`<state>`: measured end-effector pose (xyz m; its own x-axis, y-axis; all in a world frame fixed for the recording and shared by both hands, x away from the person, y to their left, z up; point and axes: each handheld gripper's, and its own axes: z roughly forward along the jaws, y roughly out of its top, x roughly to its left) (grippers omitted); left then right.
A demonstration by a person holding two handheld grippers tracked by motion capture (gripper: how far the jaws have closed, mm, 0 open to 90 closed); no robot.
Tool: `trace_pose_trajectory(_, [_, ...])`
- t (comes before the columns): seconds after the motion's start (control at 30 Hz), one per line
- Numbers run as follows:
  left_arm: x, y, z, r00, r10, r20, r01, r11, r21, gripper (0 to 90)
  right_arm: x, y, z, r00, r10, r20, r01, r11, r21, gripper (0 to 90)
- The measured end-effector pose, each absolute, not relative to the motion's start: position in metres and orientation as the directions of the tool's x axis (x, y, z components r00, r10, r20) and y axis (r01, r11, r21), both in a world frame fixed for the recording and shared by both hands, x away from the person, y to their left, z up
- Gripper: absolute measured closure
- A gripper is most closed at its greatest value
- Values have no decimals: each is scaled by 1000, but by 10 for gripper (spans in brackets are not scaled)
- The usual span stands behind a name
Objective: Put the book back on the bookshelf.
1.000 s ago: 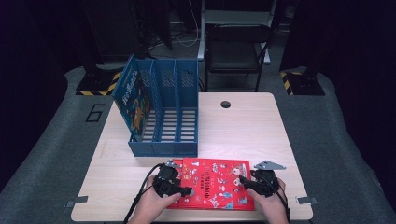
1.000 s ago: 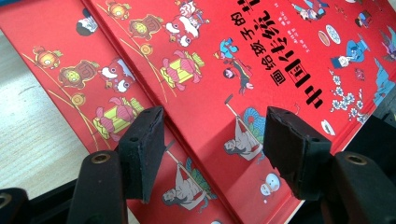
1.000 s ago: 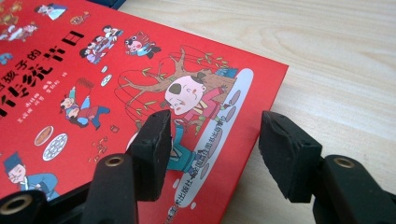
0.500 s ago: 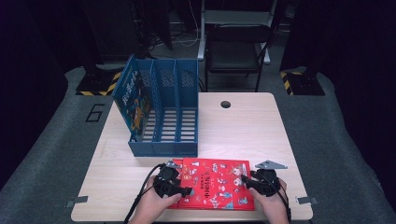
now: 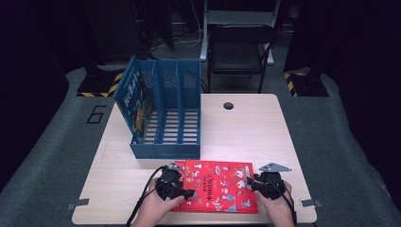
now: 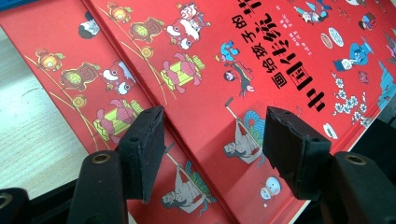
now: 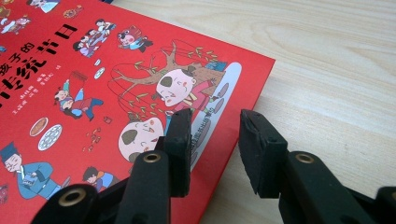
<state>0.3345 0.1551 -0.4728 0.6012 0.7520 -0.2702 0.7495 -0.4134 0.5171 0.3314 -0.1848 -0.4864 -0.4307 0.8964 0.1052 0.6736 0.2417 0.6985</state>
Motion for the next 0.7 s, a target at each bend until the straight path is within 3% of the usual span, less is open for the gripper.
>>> trace_pose_trajectory(0.1, [335,153,-474,591,756,-281,754,-393,526,391,331,-191,-489,-416,900,132,683,213,699,578])
trace_pose_trajectory(0.17, [335,153,-473,600,749,-282,751,-406,520,391,332,-196,-491,-381,902,204,716,148,682,533])
trace_pose_trajectory(0.33, [334,149,-473,601,749,-280,750,-406,522,391,333,-204,-495,-353,881,314,746,63,663,559])
trace_pose_trajectory(0.7, [334,141,-474,611,743,-273,738,-410,536,390,330,-200,-490,-381,908,175,695,156,702,625])
